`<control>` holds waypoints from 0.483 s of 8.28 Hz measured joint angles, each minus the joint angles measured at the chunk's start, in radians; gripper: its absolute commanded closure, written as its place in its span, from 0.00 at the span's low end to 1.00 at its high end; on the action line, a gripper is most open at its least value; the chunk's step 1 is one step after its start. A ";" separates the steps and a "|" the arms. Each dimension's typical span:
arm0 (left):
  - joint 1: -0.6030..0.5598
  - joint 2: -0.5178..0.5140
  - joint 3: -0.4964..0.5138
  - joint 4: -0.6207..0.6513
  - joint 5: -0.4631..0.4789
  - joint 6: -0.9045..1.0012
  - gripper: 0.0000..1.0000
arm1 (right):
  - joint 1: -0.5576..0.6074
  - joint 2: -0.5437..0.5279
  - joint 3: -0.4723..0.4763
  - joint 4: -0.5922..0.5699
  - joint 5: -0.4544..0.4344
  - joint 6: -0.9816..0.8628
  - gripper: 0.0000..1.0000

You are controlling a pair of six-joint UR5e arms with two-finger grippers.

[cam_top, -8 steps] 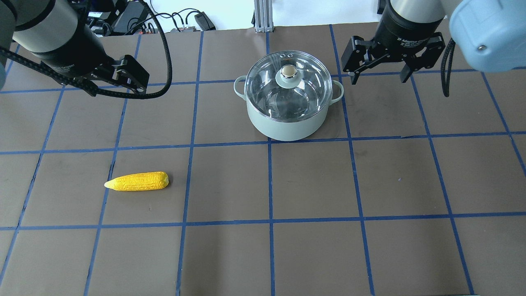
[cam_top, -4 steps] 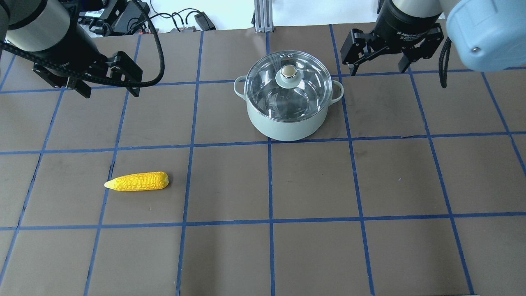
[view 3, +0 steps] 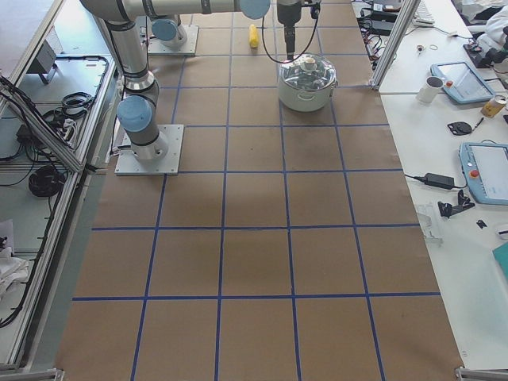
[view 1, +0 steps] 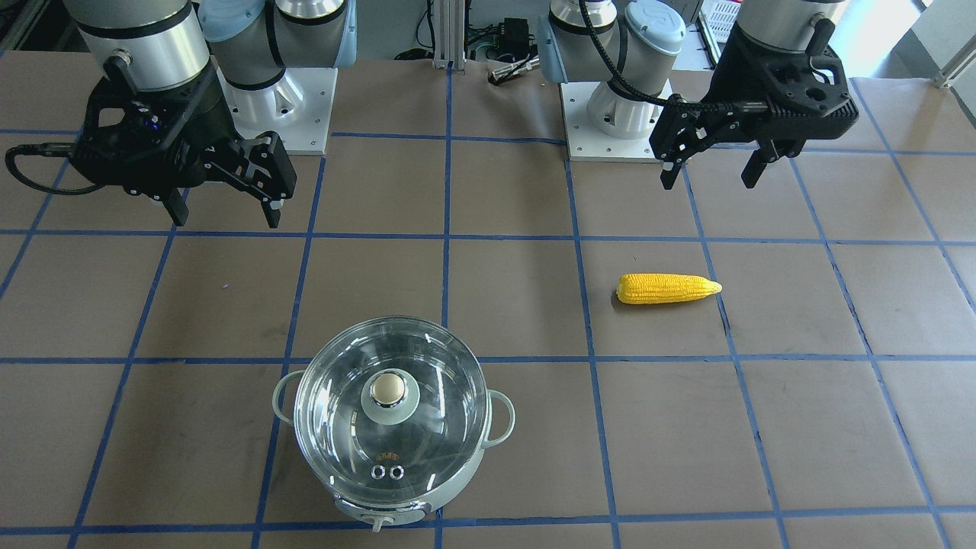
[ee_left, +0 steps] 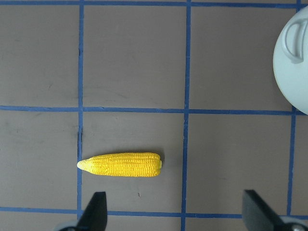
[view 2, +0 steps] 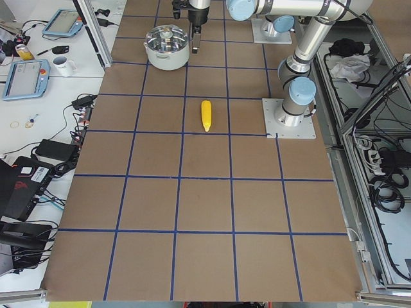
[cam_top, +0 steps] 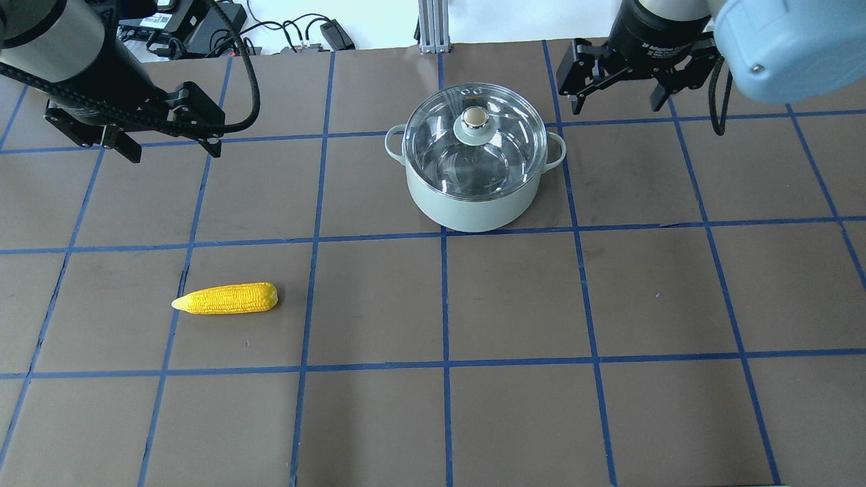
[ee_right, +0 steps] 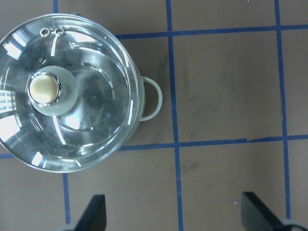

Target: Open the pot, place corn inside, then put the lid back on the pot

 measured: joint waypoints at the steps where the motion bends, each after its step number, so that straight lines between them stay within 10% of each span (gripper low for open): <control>1: 0.000 -0.001 -0.001 0.000 0.000 0.000 0.00 | 0.011 0.060 -0.063 -0.002 0.002 0.035 0.00; 4: 0.002 -0.004 -0.001 0.001 0.000 -0.001 0.00 | 0.138 0.274 -0.197 -0.120 0.001 0.192 0.00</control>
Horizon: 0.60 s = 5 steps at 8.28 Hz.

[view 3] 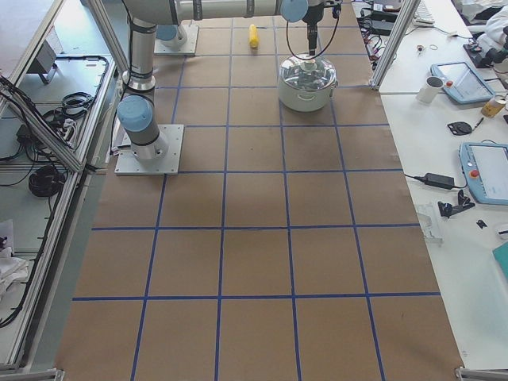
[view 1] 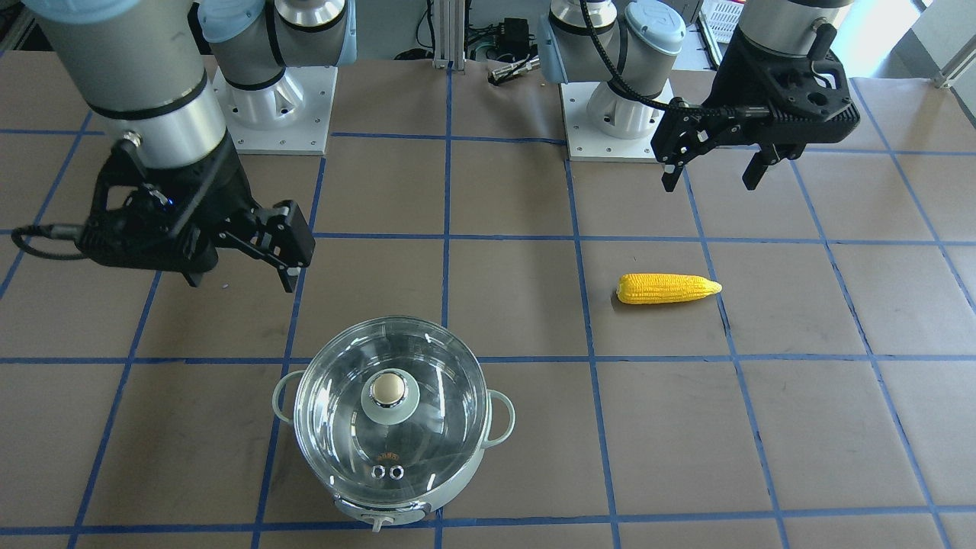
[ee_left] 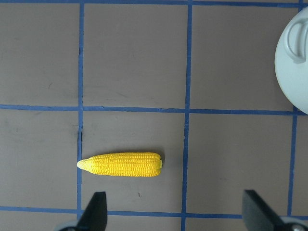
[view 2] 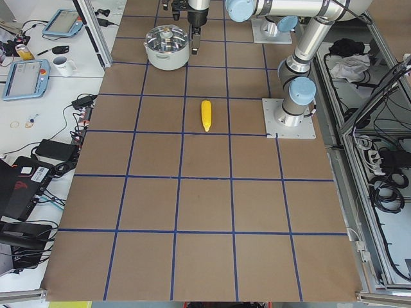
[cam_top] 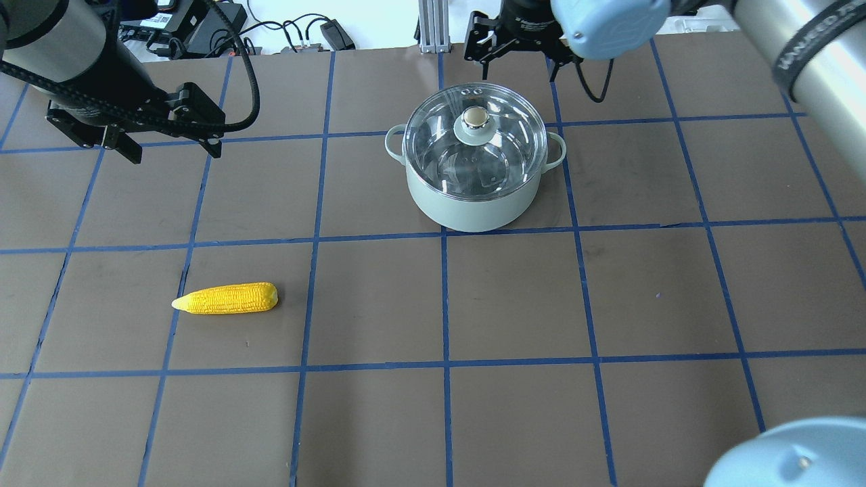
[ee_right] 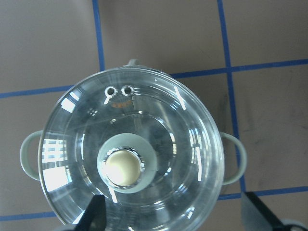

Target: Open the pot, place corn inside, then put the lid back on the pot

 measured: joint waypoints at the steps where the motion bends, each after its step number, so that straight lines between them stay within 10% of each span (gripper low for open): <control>1: 0.000 0.000 0.000 0.000 0.001 -0.011 0.00 | 0.038 0.052 -0.013 -0.053 0.003 0.058 0.00; 5: 0.006 -0.003 -0.006 0.000 0.003 -0.074 0.00 | 0.070 0.163 -0.011 -0.145 -0.001 0.081 0.03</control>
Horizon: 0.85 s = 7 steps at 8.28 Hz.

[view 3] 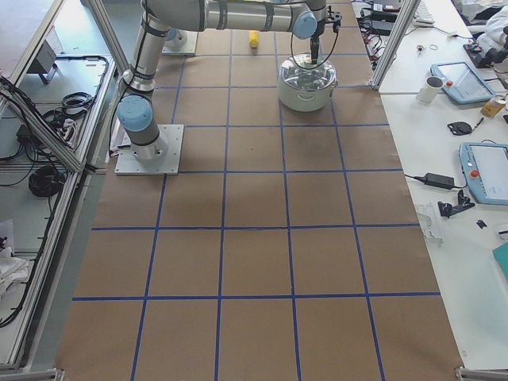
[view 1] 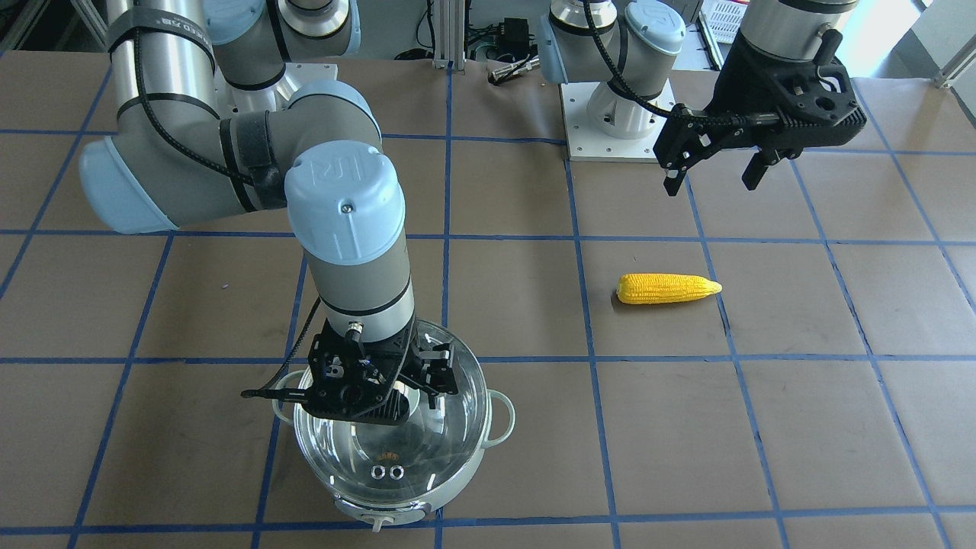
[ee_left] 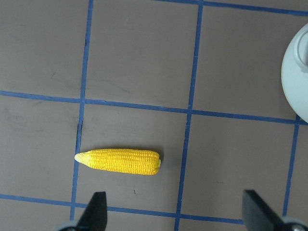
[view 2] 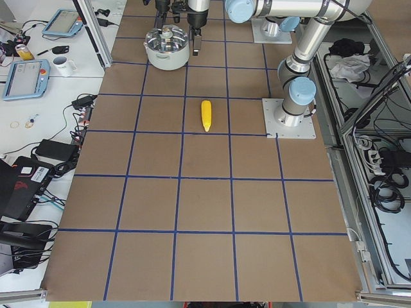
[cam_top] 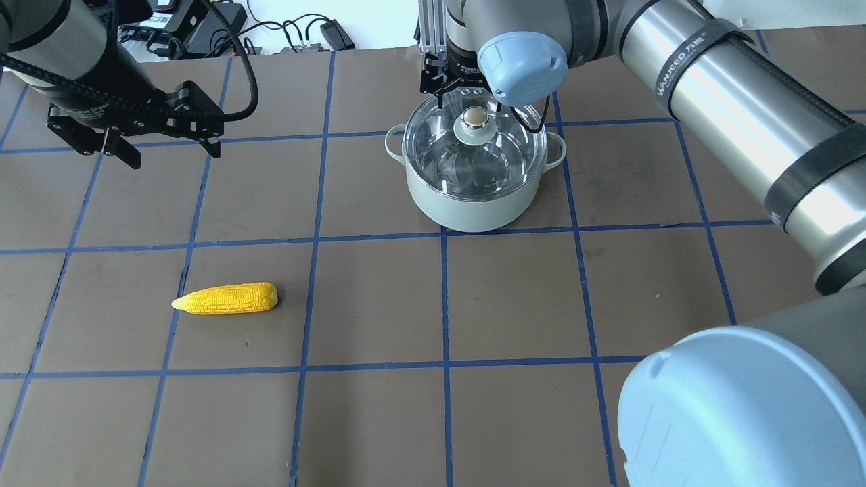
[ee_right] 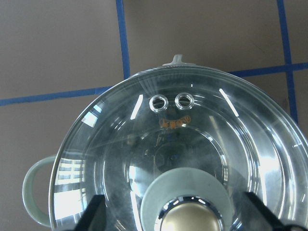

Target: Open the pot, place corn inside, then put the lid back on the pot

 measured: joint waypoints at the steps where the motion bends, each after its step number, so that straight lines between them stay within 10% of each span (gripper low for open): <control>1: 0.001 0.000 -0.002 0.000 0.002 -0.004 0.00 | 0.000 0.007 0.007 -0.004 -0.001 -0.004 0.08; 7: 0.028 0.000 -0.051 -0.018 0.004 -0.216 0.00 | 0.000 0.006 0.031 -0.002 -0.002 0.012 0.55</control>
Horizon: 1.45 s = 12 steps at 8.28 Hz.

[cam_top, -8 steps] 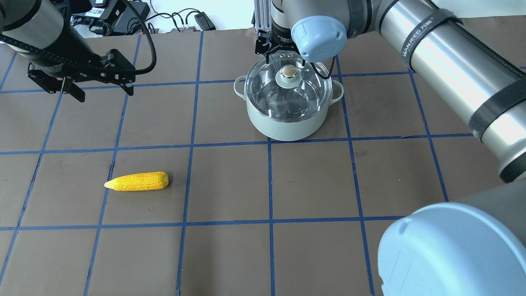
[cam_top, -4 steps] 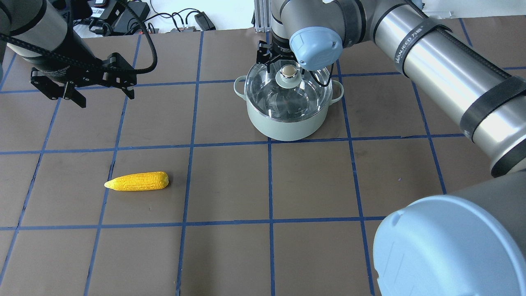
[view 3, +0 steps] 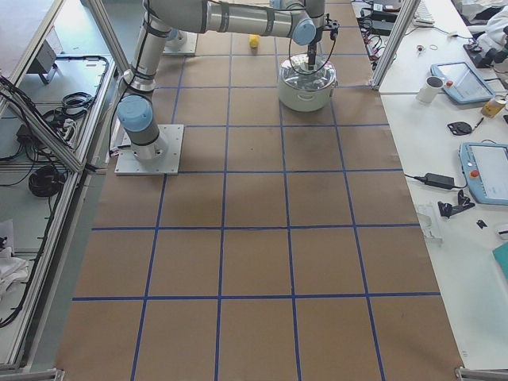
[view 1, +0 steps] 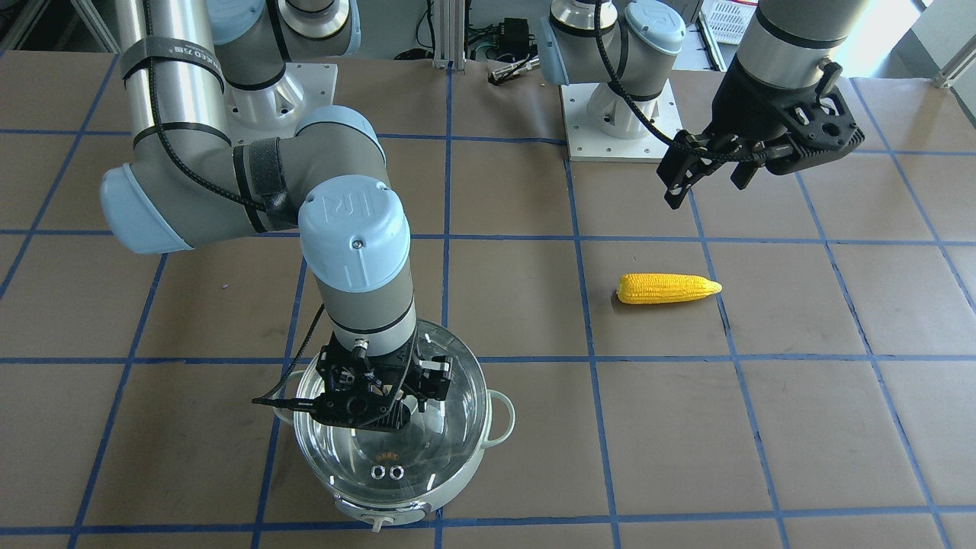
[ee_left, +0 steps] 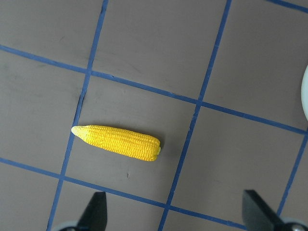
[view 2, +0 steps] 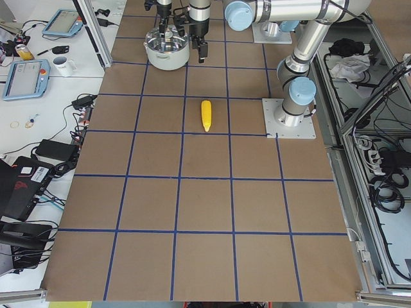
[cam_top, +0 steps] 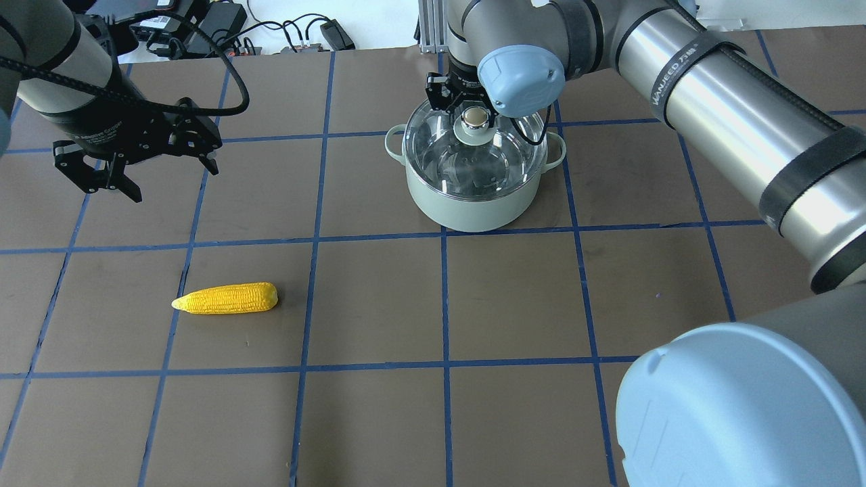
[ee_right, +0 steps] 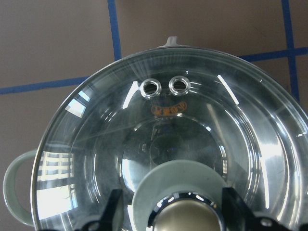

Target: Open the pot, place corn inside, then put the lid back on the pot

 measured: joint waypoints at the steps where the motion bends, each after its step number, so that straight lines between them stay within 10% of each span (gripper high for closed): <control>1: 0.020 0.000 -0.012 -0.003 -0.002 -0.074 0.00 | -0.001 -0.001 0.000 0.001 0.000 0.000 0.56; 12: 0.101 -0.032 -0.135 0.006 -0.055 -0.881 0.00 | -0.011 -0.199 0.005 0.157 0.005 -0.066 0.58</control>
